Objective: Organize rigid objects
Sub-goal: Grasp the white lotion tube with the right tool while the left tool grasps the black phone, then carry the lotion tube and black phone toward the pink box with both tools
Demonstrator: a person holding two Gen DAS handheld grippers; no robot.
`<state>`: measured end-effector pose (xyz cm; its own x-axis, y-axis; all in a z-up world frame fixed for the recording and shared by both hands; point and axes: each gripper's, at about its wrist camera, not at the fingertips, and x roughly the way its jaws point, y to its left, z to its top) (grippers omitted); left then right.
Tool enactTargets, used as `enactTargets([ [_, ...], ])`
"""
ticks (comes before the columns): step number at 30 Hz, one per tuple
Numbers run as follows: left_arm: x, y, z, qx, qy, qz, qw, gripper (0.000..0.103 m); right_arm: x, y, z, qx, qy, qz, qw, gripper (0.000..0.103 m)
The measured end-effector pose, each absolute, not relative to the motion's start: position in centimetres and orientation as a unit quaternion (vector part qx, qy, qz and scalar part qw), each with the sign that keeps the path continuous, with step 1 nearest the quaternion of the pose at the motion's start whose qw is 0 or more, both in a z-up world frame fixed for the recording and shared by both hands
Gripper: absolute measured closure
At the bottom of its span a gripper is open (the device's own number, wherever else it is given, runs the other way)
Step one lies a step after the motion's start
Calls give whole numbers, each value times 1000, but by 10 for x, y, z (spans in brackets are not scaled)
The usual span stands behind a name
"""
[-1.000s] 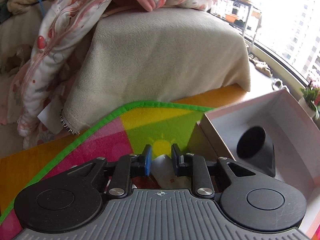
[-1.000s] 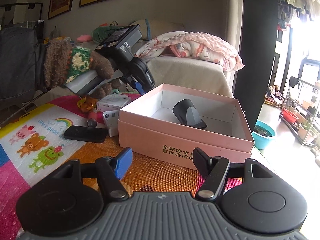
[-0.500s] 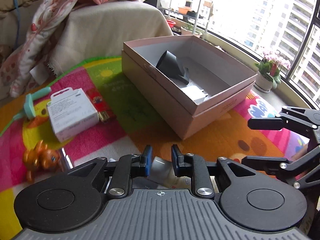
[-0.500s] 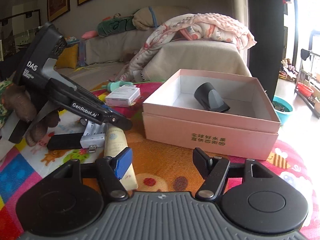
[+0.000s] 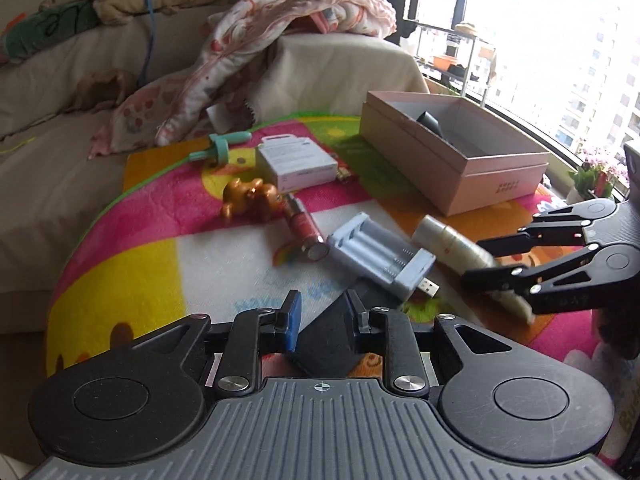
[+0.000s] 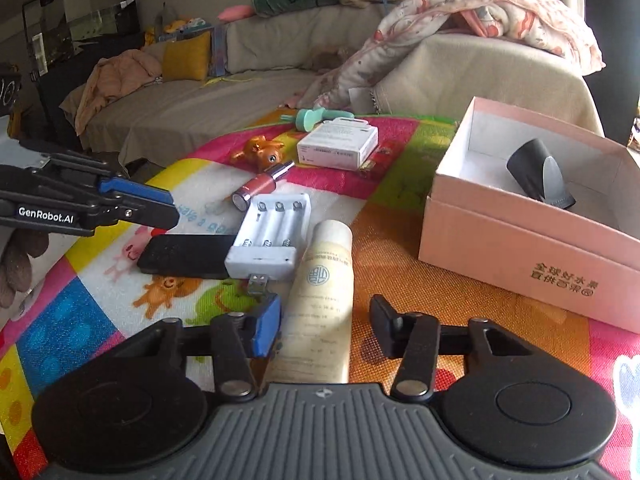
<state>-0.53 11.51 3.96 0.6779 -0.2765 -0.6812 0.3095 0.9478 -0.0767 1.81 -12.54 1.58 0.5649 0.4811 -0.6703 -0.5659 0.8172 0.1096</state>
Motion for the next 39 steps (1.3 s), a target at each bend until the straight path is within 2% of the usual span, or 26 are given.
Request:
enactTargets([
  [1,-7,119,35,19,373,-157,914,78,15,-129,16,-63,359,292,884,64],
  [9,-23,100,23,19,368,-194,909,71,-11,-177,15,-80,352,240,901,64],
  [12,-31,76,23,55,366,-220,902,70,-14,-188,15,-65,351,230,905,64],
  [15,-36,56,20,106,372,-226,894,69,-14,-193,13,-53,347,226,909,60],
  [19,-34,66,32,136,348,-193,907,68,-16,-192,10,-55,341,226,911,47],
  [22,-19,95,38,93,350,-163,918,69,-17,-192,10,-52,340,231,910,41],
  [27,10,150,20,-80,391,-165,902,71,-16,-192,10,-47,341,237,909,36],
  [29,6,148,15,-92,392,-189,895,69,-16,-192,10,-45,342,238,908,35],
  [31,-2,135,16,-70,391,-210,893,68,-16,-193,10,-43,343,240,907,34],
  [34,-18,104,19,21,377,-220,900,68,-14,-193,10,-37,347,247,904,29],
  [39,-28,64,18,121,371,-208,897,59,-12,-189,9,-35,354,257,899,19],
])
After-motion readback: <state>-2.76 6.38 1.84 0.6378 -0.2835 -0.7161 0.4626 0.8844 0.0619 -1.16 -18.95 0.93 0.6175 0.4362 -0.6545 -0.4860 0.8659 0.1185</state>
